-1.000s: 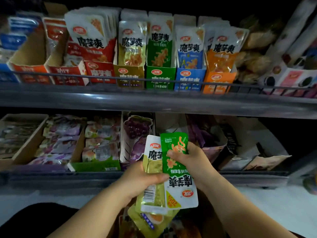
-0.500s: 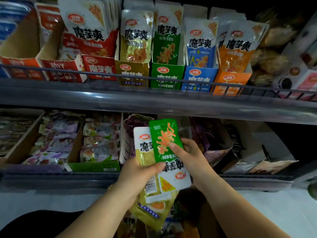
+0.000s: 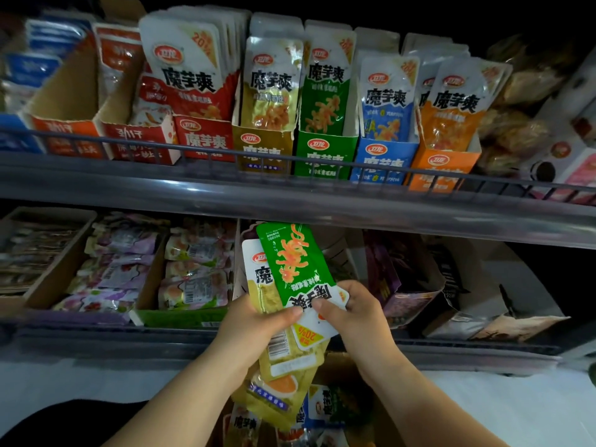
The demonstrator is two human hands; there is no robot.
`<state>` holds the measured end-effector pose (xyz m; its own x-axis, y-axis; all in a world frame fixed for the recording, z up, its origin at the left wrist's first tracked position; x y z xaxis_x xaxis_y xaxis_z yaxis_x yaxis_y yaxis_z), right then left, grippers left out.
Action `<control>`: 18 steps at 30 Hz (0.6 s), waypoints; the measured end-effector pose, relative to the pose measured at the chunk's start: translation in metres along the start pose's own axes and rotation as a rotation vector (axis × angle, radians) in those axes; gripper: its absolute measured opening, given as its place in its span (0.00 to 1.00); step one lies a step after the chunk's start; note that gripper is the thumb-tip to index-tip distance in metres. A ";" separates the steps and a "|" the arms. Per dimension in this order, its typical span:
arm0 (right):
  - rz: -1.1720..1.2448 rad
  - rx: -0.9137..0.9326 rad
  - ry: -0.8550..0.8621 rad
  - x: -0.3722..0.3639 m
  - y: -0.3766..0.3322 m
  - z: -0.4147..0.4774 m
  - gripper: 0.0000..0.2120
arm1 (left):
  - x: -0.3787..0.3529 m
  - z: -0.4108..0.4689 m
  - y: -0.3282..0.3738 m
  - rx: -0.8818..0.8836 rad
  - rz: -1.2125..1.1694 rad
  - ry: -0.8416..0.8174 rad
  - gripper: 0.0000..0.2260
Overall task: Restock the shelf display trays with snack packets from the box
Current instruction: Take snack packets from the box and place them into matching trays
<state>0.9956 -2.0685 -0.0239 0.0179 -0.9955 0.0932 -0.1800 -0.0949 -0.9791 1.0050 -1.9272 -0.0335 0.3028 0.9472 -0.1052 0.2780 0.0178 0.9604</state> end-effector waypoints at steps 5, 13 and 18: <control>0.032 0.036 -0.002 0.003 -0.007 -0.001 0.07 | -0.003 -0.004 0.003 0.025 -0.004 -0.058 0.08; 0.071 0.079 0.137 0.026 -0.020 0.001 0.12 | 0.002 -0.011 0.011 0.021 0.065 -0.017 0.08; 0.087 0.011 0.009 0.030 -0.027 -0.006 0.08 | 0.009 -0.021 0.024 0.002 0.078 0.033 0.07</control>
<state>0.9950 -2.0958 0.0066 -0.0062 -0.9999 0.0089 -0.1700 -0.0077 -0.9854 0.9953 -1.9115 -0.0063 0.2938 0.9556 -0.0218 0.2567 -0.0569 0.9648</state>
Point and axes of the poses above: each hand's wrist, its own z-axis towards the middle knuckle, its own x-axis out of the back of the hand, y = z × x, the point moved 8 cm from there along z, towards the middle knuckle, and after that the axes turned 10 degrees about -y, right-handed, at the moved point
